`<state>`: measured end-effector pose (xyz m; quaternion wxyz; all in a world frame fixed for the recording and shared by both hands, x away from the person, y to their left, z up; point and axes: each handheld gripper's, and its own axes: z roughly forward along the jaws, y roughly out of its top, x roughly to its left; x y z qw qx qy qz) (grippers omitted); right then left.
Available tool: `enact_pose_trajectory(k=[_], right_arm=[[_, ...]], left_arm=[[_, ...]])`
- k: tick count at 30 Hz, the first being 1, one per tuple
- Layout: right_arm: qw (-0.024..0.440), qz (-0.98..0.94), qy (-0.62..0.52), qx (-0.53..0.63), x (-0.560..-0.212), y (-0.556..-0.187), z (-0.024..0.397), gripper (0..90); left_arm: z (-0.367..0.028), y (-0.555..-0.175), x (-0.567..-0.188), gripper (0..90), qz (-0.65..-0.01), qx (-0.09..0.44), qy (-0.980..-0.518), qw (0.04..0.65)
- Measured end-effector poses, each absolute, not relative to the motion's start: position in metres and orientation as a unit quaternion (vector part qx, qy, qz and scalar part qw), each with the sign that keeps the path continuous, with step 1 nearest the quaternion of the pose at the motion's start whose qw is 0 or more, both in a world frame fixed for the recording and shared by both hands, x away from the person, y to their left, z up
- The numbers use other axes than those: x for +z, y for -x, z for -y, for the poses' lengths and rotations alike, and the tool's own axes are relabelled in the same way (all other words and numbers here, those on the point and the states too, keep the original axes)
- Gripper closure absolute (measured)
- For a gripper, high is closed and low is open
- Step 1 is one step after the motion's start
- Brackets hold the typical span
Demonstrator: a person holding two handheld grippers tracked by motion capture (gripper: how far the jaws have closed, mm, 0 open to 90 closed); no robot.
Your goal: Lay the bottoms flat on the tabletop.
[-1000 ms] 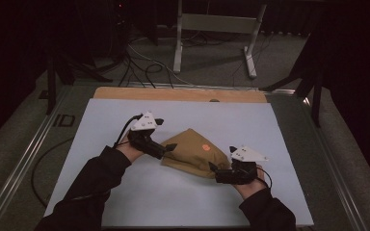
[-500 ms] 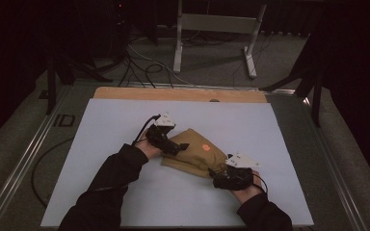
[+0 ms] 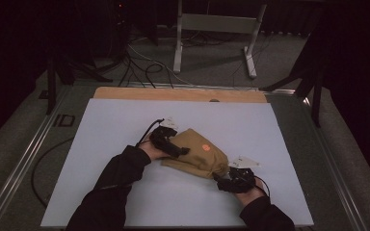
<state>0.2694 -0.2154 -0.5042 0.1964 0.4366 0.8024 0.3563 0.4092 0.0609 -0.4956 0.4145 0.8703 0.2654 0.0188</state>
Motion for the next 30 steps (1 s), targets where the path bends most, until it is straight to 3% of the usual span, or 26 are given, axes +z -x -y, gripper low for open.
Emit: enact_pose_trajectory(k=[4, 5, 11, 14, 17, 30], right_arm=[[0.189, -0.809, -0.435, 0.346, -0.507, -0.271, 0.216, 41.5], [0.185, -0.811, -0.436, 0.343, -0.508, -0.271, 0.215, 47.5], [0.192, -0.816, -0.426, 0.34, -0.505, -0.27, 0.214, 68.4], [0.184, -0.812, -0.433, 0.346, -0.503, -0.272, 0.217, 79.9], [0.186, -0.81, -0.433, 0.35, -0.499, -0.275, 0.219, 85.0], [0.254, -0.776, -0.43, 0.385, -0.459, -0.3, 0.235, 87.4]], left_arm=[[-0.061, -0.41, -0.494, 18.9, -0.259, -0.009, -0.872, 0.415], [-0.062, -0.409, -0.493, 29.7, -0.256, -0.005, -0.873, 0.415], [-0.063, -0.404, -0.489, 72.9, -0.248, 0.014, -0.874, 0.418], [-0.066, -0.403, -0.485, 87.4, -0.251, 0.022, -0.868, 0.429], [-0.07, -0.402, -0.477, 89.0, -0.253, 0.033, -0.863, 0.436], [-0.093, -0.392, -0.437, 89.8, -0.254, 0.079, -0.846, 0.463]])
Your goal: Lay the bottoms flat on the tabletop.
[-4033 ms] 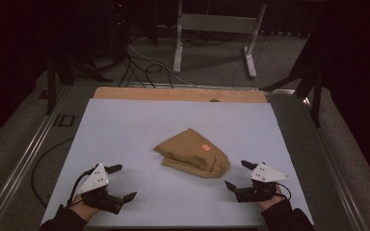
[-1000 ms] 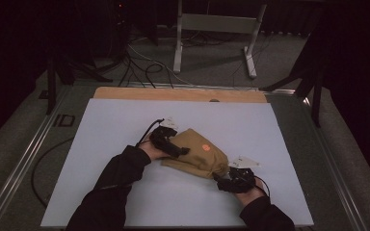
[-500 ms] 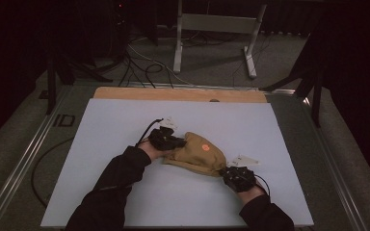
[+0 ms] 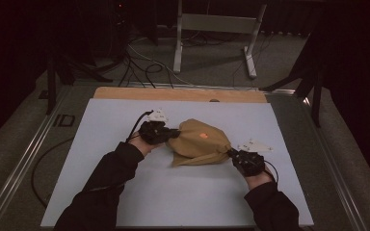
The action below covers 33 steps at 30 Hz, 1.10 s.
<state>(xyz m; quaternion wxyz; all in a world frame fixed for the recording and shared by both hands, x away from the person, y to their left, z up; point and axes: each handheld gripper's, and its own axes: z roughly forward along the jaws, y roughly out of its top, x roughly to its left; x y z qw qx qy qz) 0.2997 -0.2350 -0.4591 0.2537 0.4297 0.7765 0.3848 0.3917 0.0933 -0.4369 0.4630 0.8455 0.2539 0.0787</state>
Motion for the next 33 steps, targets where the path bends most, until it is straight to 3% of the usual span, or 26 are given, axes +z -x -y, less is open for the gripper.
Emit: enact_pose_trajectory(k=[9, 16, 33], right_arm=[[0.307, -0.76, -0.412, 0.397, -0.421, -0.317, 0.238, 89.1], [0.309, -0.766, -0.383, 0.414, -0.406, -0.314, 0.228, 89.5], [0.187, -0.854, -0.265, 0.407, -0.459, -0.27, 0.172, 89.5]], left_arm=[[-0.126, -0.383, -0.41, 90.0, -0.268, 0.108, -0.823, 0.49], [-0.152, -0.36, -0.404, 89.9, -0.269, 0.114, -0.817, 0.497], [-0.216, -0.281, -0.462, 89.5, -0.311, 0.088, -0.833, 0.449]])
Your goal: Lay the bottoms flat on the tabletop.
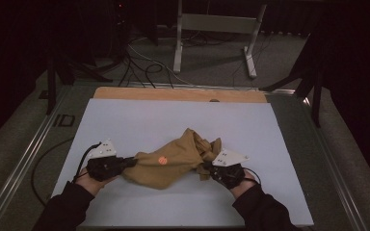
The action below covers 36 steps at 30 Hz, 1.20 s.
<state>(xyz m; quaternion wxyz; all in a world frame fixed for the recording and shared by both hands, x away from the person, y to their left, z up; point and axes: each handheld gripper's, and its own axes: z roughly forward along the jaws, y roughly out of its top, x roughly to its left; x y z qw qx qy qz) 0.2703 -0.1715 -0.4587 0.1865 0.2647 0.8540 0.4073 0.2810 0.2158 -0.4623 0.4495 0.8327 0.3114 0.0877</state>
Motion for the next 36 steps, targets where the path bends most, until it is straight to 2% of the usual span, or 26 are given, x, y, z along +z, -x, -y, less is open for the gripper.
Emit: enact_pose_trajectory(k=[11, 16, 19, 20, 23, 24, 25, 31, 36], right_arm=[[0.139, -0.898, -0.239, 0.343, -0.507, -0.259, 0.146, 89.1], [0.131, -0.902, -0.235, 0.338, -0.511, -0.258, 0.144, 88.9], [0.126, -0.904, -0.231, 0.336, -0.51, -0.258, 0.145, 86.3], [0.128, -0.902, -0.231, 0.341, -0.509, -0.258, 0.146, 82.4], [0.11, -0.896, -0.238, 0.359, -0.499, -0.253, 0.15, 70.6], [0.112, -0.893, -0.237, 0.366, -0.496, -0.251, 0.151, 68.2], [0.111, -0.893, -0.23, 0.37, -0.492, -0.251, 0.154, 64.1], [0.131, -0.868, -0.233, 0.418, -0.457, -0.251, 0.171, 55.0], [0.163, -0.848, -0.246, 0.441, -0.43, -0.26, 0.183, 46.7]], left_arm=[[-0.228, -0.264, -0.496, 89.3, -0.319, 0.045, -0.862, 0.391], [-0.226, -0.264, -0.507, 89.2, -0.317, 0.029, -0.878, 0.357], [-0.225, -0.265, -0.509, 87.7, -0.315, 0.018, -0.877, 0.362], [-0.225, -0.266, -0.508, 84.4, -0.314, 0.016, -0.875, 0.369], [-0.222, -0.266, -0.499, 57.5, -0.314, 0.025, -0.865, 0.392], [-0.222, -0.267, -0.495, 51.9, -0.313, 0.026, -0.862, 0.398], [-0.221, -0.269, -0.491, 49.3, -0.31, 0.024, -0.859, 0.407], [-0.214, -0.284, -0.471, 36.2, -0.305, 0.03, -0.849, 0.431], [-0.197, -0.303, -0.456, 32.6, -0.29, 0.039, -0.852, 0.433]])
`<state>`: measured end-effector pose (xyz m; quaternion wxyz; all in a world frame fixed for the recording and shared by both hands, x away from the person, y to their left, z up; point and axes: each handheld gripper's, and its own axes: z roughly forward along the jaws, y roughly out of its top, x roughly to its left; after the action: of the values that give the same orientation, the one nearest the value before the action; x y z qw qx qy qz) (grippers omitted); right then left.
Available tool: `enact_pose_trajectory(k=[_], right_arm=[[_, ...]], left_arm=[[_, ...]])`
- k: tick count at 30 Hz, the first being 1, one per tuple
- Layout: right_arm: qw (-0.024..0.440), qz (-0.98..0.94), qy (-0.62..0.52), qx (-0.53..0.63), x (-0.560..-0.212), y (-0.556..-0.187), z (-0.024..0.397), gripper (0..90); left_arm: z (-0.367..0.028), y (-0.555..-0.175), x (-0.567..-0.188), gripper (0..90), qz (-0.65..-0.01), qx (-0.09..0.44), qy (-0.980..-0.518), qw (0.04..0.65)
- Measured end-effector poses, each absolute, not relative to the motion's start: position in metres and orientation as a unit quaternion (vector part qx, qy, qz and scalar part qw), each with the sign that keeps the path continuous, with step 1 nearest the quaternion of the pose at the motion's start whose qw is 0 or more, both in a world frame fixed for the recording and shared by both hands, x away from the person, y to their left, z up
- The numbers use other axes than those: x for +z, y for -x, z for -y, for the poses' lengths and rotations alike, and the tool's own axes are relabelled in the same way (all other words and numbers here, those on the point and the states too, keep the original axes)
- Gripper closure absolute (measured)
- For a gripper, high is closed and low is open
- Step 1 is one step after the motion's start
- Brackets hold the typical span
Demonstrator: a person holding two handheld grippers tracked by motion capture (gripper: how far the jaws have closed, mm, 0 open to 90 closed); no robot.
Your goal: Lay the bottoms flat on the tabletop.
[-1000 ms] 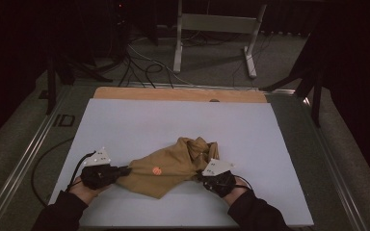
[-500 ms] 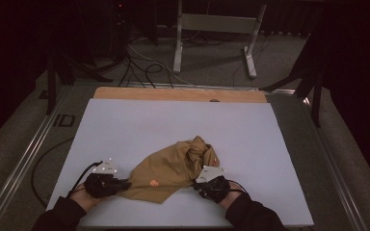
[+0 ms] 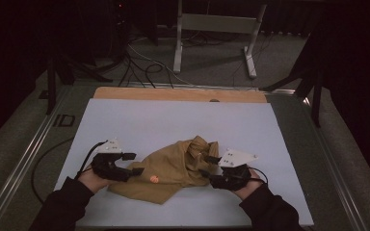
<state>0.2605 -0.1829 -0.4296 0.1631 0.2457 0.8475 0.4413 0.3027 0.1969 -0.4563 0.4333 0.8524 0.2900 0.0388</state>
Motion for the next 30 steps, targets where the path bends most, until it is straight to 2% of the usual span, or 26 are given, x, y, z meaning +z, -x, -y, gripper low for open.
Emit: enact_pose_trajectory(k=[4, 10, 13, 18, 19, 21, 24, 25, 26, 30], right_arm=[[0.164, -0.842, -0.253, 0.446, -0.425, -0.272, 0.179, 41.2], [0.154, -0.85, -0.266, 0.428, -0.443, -0.286, 0.168, 40.7], [0.148, -0.858, -0.27, 0.411, -0.454, -0.287, 0.17, 48.0], [0.147, -0.878, -0.253, 0.378, -0.466, -0.281, 0.176, 80.4], [0.147, -0.88, -0.253, 0.374, -0.468, -0.28, 0.177, 84.4], [0.152, -0.88, -0.252, 0.373, -0.471, -0.278, 0.179, 86.6], [0.158, -0.875, -0.259, 0.378, -0.471, -0.278, 0.182, 87.0], [0.16, -0.873, -0.263, 0.379, -0.471, -0.278, 0.183, 87.0], [0.162, -0.871, -0.265, 0.379, -0.471, -0.278, 0.184, 87.0], [0.17, -0.861, -0.278, 0.391, -0.47, -0.278, 0.186, 87.0]], left_arm=[[-0.178, -0.323, -0.455, 30.4, -0.28, 0.035, -0.858, 0.429], [-0.151, -0.356, -0.477, 28.2, -0.285, 0.012, -0.875, 0.392], [-0.142, -0.368, -0.492, 28.7, -0.293, 0.001, -0.88, 0.373], [-0.128, -0.378, -0.507, 34.8, -0.282, 0.004, -0.896, 0.343], [-0.127, -0.379, -0.508, 41.4, -0.275, 0.004, -0.898, 0.343], [-0.124, -0.38, -0.509, 50.6, -0.274, 0.009, -0.901, 0.337], [-0.121, -0.382, -0.511, 75.4, -0.275, 0.015, -0.903, 0.329], [-0.12, -0.382, -0.511, 86.5, -0.276, 0.018, -0.904, 0.327], [-0.12, -0.383, -0.511, 90.0, -0.276, 0.022, -0.904, 0.325], [-0.119, -0.384, -0.511, 90.0, -0.287, 0.042, -0.901, 0.324]])
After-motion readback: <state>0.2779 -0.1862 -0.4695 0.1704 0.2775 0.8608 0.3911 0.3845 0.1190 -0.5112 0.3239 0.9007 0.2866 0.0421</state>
